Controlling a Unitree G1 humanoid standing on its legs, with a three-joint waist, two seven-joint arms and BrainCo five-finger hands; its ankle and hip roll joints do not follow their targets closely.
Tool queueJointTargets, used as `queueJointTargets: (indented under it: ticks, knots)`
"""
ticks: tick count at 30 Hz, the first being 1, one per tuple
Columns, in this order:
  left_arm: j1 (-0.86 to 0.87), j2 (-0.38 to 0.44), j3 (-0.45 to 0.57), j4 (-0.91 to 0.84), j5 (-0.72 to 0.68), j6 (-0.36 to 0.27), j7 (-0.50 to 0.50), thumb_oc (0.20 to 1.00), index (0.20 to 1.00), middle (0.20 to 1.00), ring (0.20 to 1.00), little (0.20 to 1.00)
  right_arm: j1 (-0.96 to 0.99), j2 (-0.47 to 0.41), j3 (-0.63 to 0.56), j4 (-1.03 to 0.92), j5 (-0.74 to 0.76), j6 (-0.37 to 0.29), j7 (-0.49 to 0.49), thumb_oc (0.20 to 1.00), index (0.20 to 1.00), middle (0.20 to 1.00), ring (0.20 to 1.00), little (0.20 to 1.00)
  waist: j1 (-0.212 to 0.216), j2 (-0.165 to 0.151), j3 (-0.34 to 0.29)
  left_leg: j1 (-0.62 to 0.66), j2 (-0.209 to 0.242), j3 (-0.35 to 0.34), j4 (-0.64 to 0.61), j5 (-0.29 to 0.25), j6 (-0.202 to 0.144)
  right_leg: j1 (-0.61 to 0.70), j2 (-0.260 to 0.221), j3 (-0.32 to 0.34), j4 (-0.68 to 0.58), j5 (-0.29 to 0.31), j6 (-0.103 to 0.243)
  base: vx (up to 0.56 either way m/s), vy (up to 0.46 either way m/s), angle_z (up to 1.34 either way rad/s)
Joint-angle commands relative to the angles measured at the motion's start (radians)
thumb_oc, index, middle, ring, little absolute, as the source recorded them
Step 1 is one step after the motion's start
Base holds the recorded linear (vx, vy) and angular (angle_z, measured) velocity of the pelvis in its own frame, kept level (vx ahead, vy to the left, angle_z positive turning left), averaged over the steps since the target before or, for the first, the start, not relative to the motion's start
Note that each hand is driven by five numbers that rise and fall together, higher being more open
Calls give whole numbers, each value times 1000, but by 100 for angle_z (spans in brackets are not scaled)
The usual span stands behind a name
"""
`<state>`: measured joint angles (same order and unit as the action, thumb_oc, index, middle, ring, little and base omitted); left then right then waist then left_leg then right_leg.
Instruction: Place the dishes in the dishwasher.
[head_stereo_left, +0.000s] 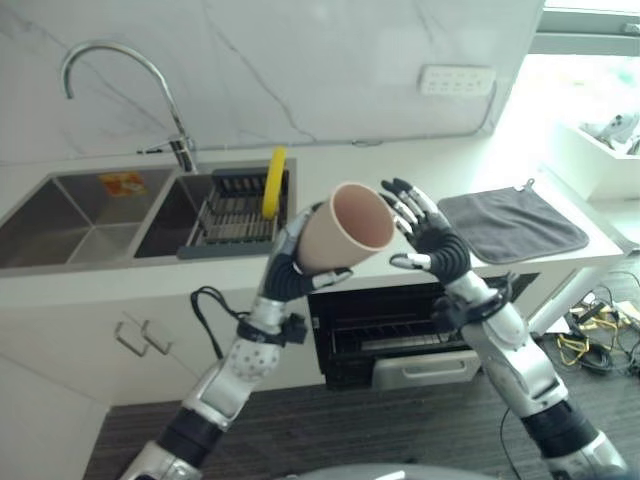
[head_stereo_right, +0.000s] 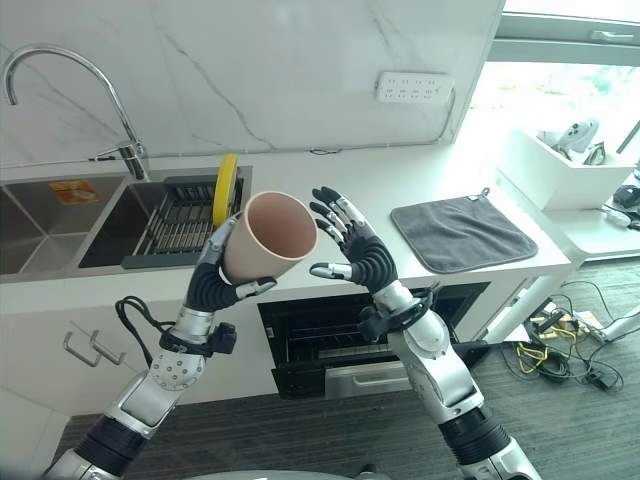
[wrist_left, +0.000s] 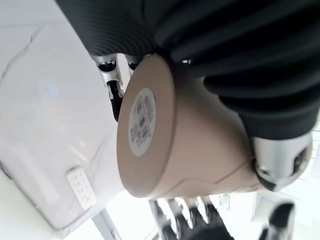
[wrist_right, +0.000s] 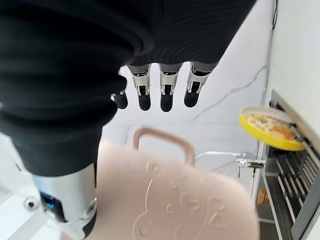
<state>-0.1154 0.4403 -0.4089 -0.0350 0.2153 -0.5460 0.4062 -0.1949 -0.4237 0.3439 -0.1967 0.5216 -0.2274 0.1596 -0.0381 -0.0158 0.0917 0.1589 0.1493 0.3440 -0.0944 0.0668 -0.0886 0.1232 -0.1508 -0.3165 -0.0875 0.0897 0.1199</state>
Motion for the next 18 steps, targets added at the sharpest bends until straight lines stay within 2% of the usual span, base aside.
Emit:
queueJointTargets:
  ticks: [1,7,12,18]
  knots:
    - [-125,10,-20,6,-43,-27,-3,200,200,200,200,200,-82,8,-24,-32,4,-35,6,1000,1000,1000,1000,1000,9,-6,12,28,18,-64,8,-72,-24,45,-53,16,39,-76,69,0,0,0]
    - [-136,7,-44,13,-52,-14,-32,200,200,200,200,200,-119,13,-2,-38,13,-16,13,1000,1000,1000,1000,1000,15,-6,12,28,18,-67,9,-72,-23,45,-53,16,42,-76,68,0,0,0]
    - [-140,3,-58,9,-59,-11,-46,200,200,200,200,200,-138,25,23,-47,48,26,51,1000,1000,1000,1000,1000,19,-5,11,28,16,-71,10,-73,-21,45,-54,18,45,-79,67,0,0,0]
    - [-137,6,-65,-1,-82,11,-67,200,200,200,200,200,-133,30,51,-52,54,36,91,1000,1000,1000,1000,1000,23,-5,11,25,13,-76,11,-72,-19,44,-57,20,48,-79,69,0,0,0]
